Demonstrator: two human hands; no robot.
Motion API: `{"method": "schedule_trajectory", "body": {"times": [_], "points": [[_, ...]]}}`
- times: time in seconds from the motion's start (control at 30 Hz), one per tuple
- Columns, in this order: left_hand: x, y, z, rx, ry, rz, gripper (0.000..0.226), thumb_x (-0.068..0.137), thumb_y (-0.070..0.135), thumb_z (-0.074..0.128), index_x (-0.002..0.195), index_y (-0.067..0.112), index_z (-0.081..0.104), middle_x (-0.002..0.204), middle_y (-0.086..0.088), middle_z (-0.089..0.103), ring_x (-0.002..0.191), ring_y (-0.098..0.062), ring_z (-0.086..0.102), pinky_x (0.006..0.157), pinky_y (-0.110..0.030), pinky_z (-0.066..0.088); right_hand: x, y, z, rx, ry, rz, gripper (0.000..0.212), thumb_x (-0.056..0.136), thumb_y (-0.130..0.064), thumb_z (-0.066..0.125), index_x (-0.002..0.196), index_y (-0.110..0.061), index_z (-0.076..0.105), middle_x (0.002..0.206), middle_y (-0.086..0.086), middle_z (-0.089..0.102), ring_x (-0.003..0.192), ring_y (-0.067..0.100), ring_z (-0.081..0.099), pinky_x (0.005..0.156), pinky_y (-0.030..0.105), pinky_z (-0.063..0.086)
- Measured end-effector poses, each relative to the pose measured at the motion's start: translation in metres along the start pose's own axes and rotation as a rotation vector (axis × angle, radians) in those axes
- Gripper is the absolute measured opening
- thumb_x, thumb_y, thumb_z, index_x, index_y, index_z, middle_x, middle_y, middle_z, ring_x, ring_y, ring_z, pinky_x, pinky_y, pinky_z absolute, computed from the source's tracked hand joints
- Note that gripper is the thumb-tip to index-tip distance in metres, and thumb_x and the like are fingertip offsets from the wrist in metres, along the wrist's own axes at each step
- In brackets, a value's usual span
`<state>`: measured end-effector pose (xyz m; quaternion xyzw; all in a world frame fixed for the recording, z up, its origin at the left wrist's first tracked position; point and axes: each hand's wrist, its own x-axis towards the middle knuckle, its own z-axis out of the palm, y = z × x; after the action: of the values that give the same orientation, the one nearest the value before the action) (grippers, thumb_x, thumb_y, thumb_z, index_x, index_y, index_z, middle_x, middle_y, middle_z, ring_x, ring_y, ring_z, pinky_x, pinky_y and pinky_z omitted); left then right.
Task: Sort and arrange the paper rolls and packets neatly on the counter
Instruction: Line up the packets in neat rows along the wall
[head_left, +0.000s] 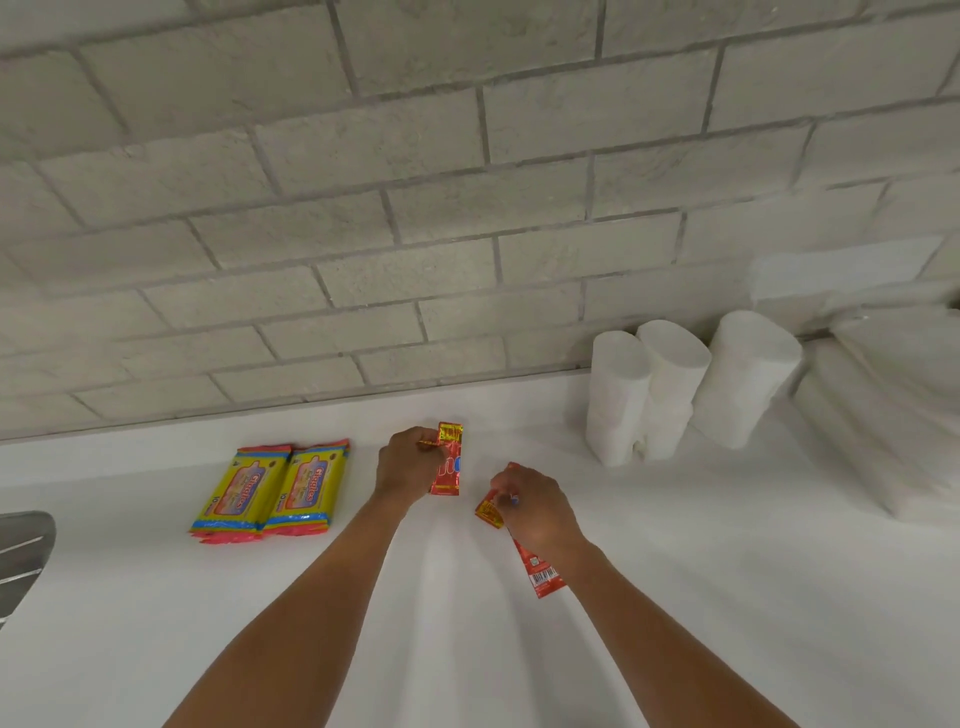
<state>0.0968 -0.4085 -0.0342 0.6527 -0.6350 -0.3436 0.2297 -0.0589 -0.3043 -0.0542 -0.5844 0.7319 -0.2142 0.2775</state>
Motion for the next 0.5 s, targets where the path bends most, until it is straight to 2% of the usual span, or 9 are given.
{"method": "schedule_trajectory", "body": {"times": [0.1,0.17,0.23,0.37,0.5], "points": [[0.010,0.001,0.004,0.069,-0.006,-0.017,0.028,0.085,0.028,0.069,0.113,0.025,0.070,0.108,-0.002,0.073,0.093,-0.021,0.069,0.077,-0.031,0.059,-0.001,0.003,0.001,-0.061,-0.005,0.009,0.029,0.097,-0.024,0.051,0.122,-0.028,0.065,0.127,-0.004,0.059,0.121,0.017,0.051,0.098,0.033,0.049],[0.019,-0.001,0.007,0.128,-0.013,-0.019,0.028,0.084,0.030,0.069,0.112,0.026,0.071,0.107,-0.003,0.073,0.096,-0.024,0.069,0.082,-0.037,0.059,-0.002,0.005,0.004,-0.120,-0.022,-0.008,0.032,0.097,-0.027,0.051,0.128,-0.029,0.059,0.137,-0.004,0.050,0.126,0.018,0.045,0.102,0.035,0.045],[0.025,-0.004,0.009,0.188,0.001,-0.029,0.031,0.084,0.031,0.069,0.114,0.026,0.071,0.109,-0.005,0.072,0.095,-0.025,0.068,0.081,-0.035,0.058,-0.003,0.005,0.008,-0.185,-0.045,-0.040,0.039,0.098,-0.027,0.051,0.136,-0.029,0.051,0.148,-0.003,0.041,0.133,0.021,0.041,0.107,0.039,0.040],[0.035,-0.010,0.012,0.296,0.042,-0.028,0.032,0.087,0.029,0.067,0.119,0.025,0.069,0.114,-0.007,0.070,0.093,-0.024,0.065,0.071,-0.029,0.051,-0.002,0.007,0.016,-0.345,-0.064,-0.076,0.052,0.096,-0.027,0.055,0.146,-0.029,0.039,0.154,0.003,0.034,0.141,0.028,0.034,0.110,0.045,0.035],[0.039,-0.010,0.021,0.393,0.041,0.003,0.034,0.090,0.030,0.066,0.123,0.021,0.067,0.115,-0.004,0.070,0.082,-0.017,0.058,0.053,-0.021,0.038,0.004,0.009,0.016,-0.483,-0.087,-0.076,0.063,0.092,-0.025,0.061,0.149,-0.028,0.035,0.155,0.006,0.026,0.142,0.031,0.028,0.110,0.050,0.031]]}}
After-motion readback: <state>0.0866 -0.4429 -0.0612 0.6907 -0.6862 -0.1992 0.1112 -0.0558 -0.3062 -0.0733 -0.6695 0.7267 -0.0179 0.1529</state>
